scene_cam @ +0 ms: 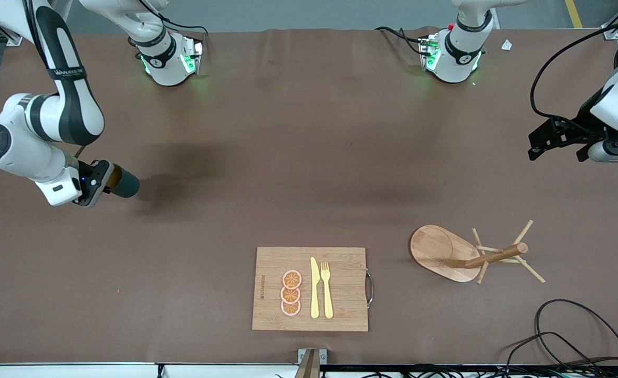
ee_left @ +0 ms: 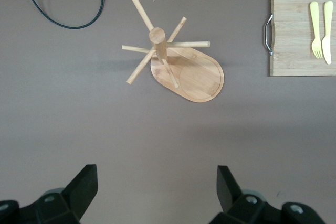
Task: Transfer cup from left to right arm and place
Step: 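Carry the teal mug with the right gripper away from the stand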
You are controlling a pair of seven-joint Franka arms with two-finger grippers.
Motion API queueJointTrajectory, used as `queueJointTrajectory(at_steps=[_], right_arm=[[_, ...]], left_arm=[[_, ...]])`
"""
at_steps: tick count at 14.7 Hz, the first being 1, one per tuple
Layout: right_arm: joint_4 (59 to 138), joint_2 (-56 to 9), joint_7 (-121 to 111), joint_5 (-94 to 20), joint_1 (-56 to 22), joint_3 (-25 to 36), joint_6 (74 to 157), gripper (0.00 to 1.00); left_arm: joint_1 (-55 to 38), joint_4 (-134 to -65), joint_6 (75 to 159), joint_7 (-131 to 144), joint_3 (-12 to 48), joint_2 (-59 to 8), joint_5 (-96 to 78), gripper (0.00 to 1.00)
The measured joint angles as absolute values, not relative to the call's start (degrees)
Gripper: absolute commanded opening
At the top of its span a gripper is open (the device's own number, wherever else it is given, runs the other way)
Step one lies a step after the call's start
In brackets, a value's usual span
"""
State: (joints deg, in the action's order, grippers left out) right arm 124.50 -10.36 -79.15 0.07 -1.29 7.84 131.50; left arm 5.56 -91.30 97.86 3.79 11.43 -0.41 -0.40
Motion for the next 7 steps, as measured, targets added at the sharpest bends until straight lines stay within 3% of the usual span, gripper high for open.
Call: queueJointTrajectory(at_steps=[7], right_arm=[[127.3,-14.1,-90.0,0.3,0.3,7.8,142.0,0.0]], left_arm=[[5.6,-90.9,97.9,3.8,11.4,-0.4,-0.4,1.0]])
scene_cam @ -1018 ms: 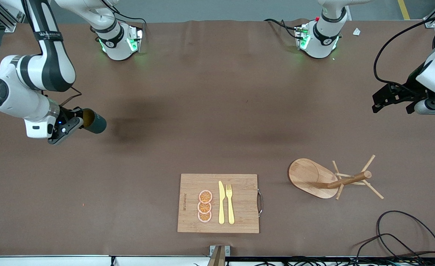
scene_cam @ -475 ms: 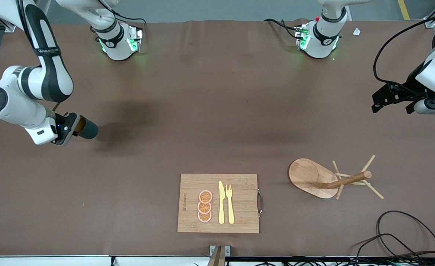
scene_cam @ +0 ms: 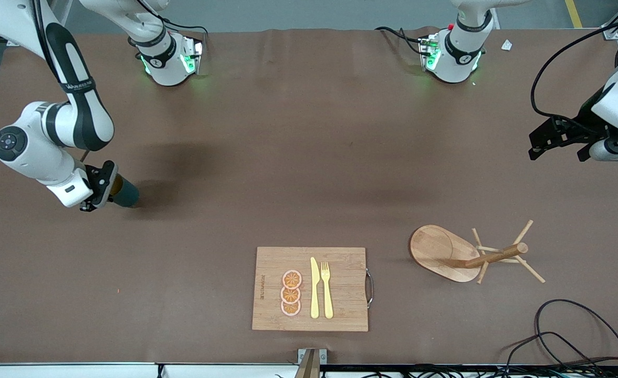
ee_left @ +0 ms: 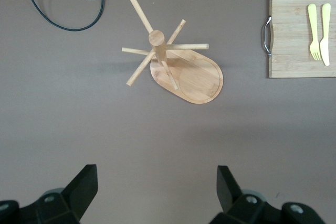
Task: Transfer cup from left to right arm and place
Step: 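Carry the teal mug with the right gripper away from the stand, then lower the mug onto the table and open the right gripper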
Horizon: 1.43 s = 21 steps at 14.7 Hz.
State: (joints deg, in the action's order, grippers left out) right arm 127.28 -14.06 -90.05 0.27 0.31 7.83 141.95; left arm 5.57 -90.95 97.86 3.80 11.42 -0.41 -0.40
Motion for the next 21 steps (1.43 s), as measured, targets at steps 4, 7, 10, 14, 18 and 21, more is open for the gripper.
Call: queueJointTrajectory(at_steps=[4,7,10,14,18,21], right_arm=[[127.4,-15.0,-91.8,0.3,0.8,7.8,142.3,0.0],[128.1,-15.0,-91.9,0.3,0.8,7.8,142.8,0.03],[128.6,-15.0,-91.9,0.3,0.8,7.8,143.4,1.0],[128.4,-15.0,-91.3,0.3,0.9,7.8,143.5,1.0],[126.4,-14.5,-83.2,0.3,0.9,7.8,137.1,1.0],[123.7,-12.2,-73.5,0.3,1.0,7.8,131.5,1.0]], left_arm=[[5.6,-90.9,97.9,3.8,11.4,-0.4,-0.4,1.0],[5.6,-90.9,97.9,3.8,11.4,-0.4,-0.4,1.0],[5.6,-90.9,97.9,3.8,11.4,-0.4,-0.4,1.0],[5.6,-90.9,97.9,3.8,11.4,-0.4,-0.4,1.0],[5.6,-90.9,97.9,3.8,11.4,-0.4,-0.4,1.0],[5.6,-90.9,97.9,3.8,11.4,-0.4,-0.4,1.0]])
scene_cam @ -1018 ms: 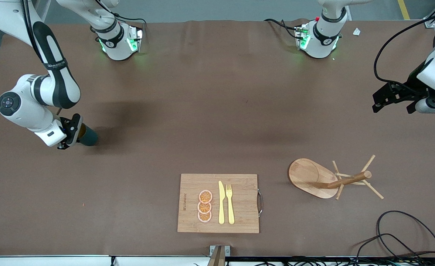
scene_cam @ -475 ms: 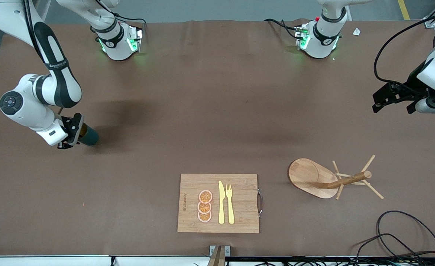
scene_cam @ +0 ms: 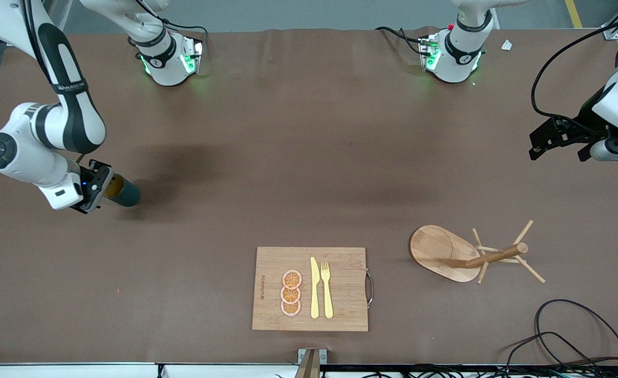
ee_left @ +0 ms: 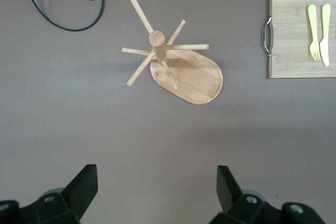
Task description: Transfer cup from left to right arm and place
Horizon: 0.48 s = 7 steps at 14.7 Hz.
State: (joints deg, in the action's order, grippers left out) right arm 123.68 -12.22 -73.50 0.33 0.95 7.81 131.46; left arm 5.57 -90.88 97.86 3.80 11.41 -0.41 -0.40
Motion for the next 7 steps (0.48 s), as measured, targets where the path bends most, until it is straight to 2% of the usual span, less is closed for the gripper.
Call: queueJointTrajectory(at_steps=[7], right_arm=[[118.9,-4.0,-50.3,0.3,0.8,7.0,119.7,1.0]], left_arm=[[5.6,-90.9,97.9,3.8,11.4,-0.4,-0.4,1.0]])
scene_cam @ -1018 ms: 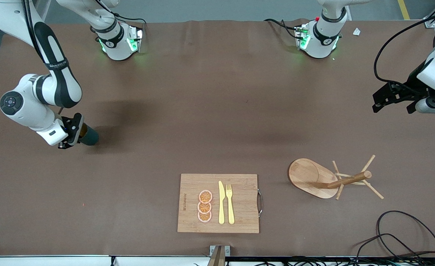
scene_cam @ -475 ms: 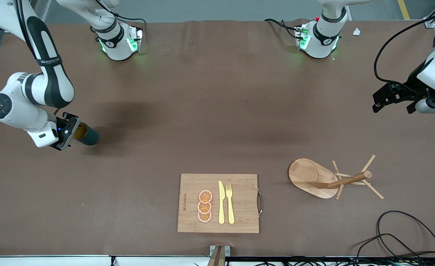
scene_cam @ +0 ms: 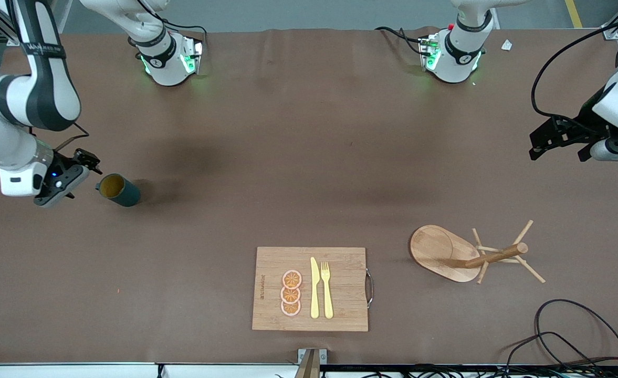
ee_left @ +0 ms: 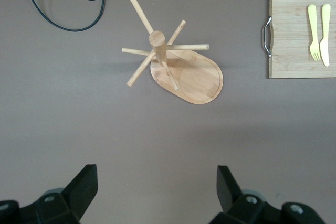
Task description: Transfer cup from left to right arm and place
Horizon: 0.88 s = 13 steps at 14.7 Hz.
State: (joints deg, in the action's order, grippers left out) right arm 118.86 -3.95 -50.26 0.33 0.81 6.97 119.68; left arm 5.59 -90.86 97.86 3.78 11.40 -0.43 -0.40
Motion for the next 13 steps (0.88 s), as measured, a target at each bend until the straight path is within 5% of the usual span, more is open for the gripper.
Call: queueJointTrajectory(at_steps=[6,13], right_arm=[[104.3,-3.5,-25.7,0.3,0.4,6.5,100.4,1.0],[96.0,-3.5,-6.6,0.3,0.2,6.5,90.1,1.0]], left_arm=[[5.6,-90.8,97.9,3.8,11.4,-0.5,-0.4,1.0],[5.7,-89.3,97.9,3.8,11.4,-1.7,-0.4,1.0]])
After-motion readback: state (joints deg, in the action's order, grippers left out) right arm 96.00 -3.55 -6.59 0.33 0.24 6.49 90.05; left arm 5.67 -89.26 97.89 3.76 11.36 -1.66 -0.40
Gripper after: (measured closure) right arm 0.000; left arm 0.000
